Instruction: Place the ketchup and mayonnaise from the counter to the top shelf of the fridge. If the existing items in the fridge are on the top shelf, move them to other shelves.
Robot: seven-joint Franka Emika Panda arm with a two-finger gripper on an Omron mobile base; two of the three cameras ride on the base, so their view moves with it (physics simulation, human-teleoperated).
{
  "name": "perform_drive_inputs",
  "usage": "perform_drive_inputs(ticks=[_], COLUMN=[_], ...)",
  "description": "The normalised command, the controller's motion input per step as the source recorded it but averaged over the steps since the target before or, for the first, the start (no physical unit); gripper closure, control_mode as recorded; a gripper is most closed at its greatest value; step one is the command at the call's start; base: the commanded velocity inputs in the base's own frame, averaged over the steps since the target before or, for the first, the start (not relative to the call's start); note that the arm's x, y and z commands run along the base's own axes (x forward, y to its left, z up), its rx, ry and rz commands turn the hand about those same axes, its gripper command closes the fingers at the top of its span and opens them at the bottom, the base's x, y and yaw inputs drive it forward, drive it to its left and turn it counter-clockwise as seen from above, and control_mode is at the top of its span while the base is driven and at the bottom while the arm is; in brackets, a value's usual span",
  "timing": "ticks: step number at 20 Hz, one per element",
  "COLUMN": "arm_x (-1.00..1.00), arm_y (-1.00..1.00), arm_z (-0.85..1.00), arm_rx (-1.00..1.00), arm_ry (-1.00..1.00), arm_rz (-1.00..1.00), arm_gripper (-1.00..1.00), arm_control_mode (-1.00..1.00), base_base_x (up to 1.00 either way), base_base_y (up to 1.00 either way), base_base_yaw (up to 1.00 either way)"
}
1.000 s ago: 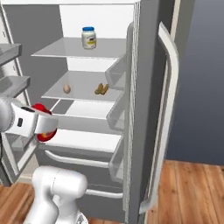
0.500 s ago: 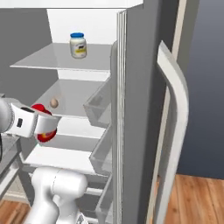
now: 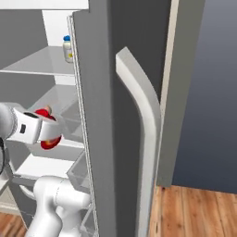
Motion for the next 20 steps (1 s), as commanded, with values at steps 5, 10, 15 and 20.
perform_drive_inputs(ticks=[5, 10, 15, 20], arm_x=[0.13, 0.37, 0.49, 0.54], arm_y=[-0.42, -0.05, -0.01, 0.0], arm_z=[0.51, 0.56, 0.33, 0.28], arm_rx=[0.04, 0.0, -0.01, -0.01], arm_ry=[0.0, 0.0, -0.05, -0.12], arm_rz=[0.02, 0.0, 0.0, 0.05], arm_gripper=[1.0, 1.0, 1.0, 1.0], arm_control_mode=[-1.0, -1.0, -1.0, -1.0], base_base_x=[0.0, 0.0, 0.0, 0.0], base_base_y=[0.0, 0.0, 0.0, 0.0], base_base_yaw=[0.0, 0.0, 0.0, 0.0])
